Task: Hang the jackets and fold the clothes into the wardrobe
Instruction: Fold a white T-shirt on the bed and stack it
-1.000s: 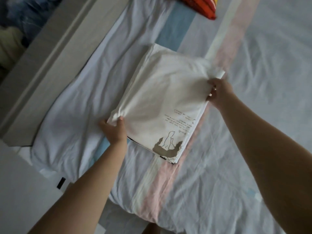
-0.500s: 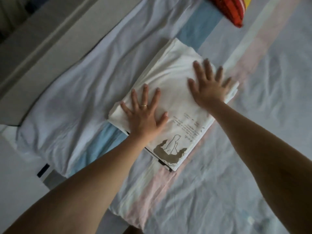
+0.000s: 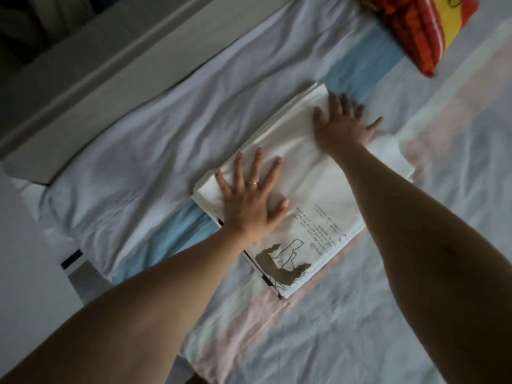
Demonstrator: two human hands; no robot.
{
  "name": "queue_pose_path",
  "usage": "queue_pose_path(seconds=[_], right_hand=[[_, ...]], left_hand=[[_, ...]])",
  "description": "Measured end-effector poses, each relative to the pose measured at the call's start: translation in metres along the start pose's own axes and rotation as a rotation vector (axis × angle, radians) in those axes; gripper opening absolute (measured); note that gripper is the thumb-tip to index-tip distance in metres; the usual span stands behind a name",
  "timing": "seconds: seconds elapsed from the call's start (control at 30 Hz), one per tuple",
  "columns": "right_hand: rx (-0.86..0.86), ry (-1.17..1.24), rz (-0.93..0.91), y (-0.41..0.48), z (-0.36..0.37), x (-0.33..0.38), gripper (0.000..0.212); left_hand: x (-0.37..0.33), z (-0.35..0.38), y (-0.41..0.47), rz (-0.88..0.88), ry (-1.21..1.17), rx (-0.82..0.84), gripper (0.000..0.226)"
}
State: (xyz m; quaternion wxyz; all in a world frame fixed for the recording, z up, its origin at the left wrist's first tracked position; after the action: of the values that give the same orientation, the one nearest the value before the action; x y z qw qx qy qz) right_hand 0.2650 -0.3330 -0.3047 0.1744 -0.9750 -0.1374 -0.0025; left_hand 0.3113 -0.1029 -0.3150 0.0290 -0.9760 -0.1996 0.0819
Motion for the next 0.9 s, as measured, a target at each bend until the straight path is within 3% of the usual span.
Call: queue_pose_path(seconds=[0.07,0.13,0.17,0.2,0.3,0.37,0.47,0.53,0.6,0.67,0.77,0.9], right_hand=[[-0.200,-0.031,-0.137,-0.031,-0.013,0.003,0.063],[-0.211,-0.059,-0.429,-0.084,-0.002,0.001,0.062],[-0.179,-0.089,-0.487,-0.104,0.010,-0.016,0.062],[-0.124,-0.083,-0.433,-0.113,0.022,-0.043,0.063],[0.039,0.068,0.049,-0.112,0.046,-0.139,0.070],[0.082,0.102,0.184,-0.121,0.047,-0.158,0.073],[-0.062,0.062,0.001,-0.167,0.033,-0.141,0.071],[-0.046,0.041,-0.175,-0.198,0.040,-0.124,0.066],[0.029,0.009,-0.221,-0.227,0.065,-0.132,0.062],[0.095,0.038,-0.127,-0.262,0.095,-0.174,0.060],[0.115,0.127,-0.086,-0.318,0.116,-0.251,0.062],[0.187,0.167,0.023,-0.393,0.135,-0.376,0.059]], left_hand=[[0.000,0.000,0.000,0.000,0.017,0.004,0.076],[-0.001,-0.003,0.000,0.001,0.022,0.021,0.076],[-0.003,-0.003,0.000,0.001,0.021,0.028,0.076],[-0.003,-0.002,0.000,-0.006,0.021,0.043,0.077],[-0.001,0.003,-0.001,-0.011,0.014,0.083,0.077],[-0.002,-0.003,0.003,-0.019,-0.004,0.095,0.074],[-0.021,-0.022,-0.010,-0.084,-0.144,0.019,0.067],[-0.060,-0.025,-0.035,0.077,-0.157,-0.078,0.065],[-0.101,0.003,-0.084,0.303,-0.017,-0.021,0.066],[-0.122,0.032,-0.133,0.330,0.060,0.071,0.068],[-0.152,0.040,-0.173,0.257,-0.038,0.150,0.075],[-0.256,0.062,-0.217,0.490,-0.127,0.441,0.097]])
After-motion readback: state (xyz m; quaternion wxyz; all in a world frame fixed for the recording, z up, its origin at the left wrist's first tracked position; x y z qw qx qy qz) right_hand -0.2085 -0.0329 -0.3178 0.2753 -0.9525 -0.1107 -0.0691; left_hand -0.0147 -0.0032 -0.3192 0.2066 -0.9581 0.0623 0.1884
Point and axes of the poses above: each hand's wrist, its own y-axis towards the middle knuckle, its own z-axis out of the palm, x = y × z, the point moved 8 cm from there along y, towards the middle knuckle, and after that the axes turned 10 degrees about z, right-handed, at the moved point
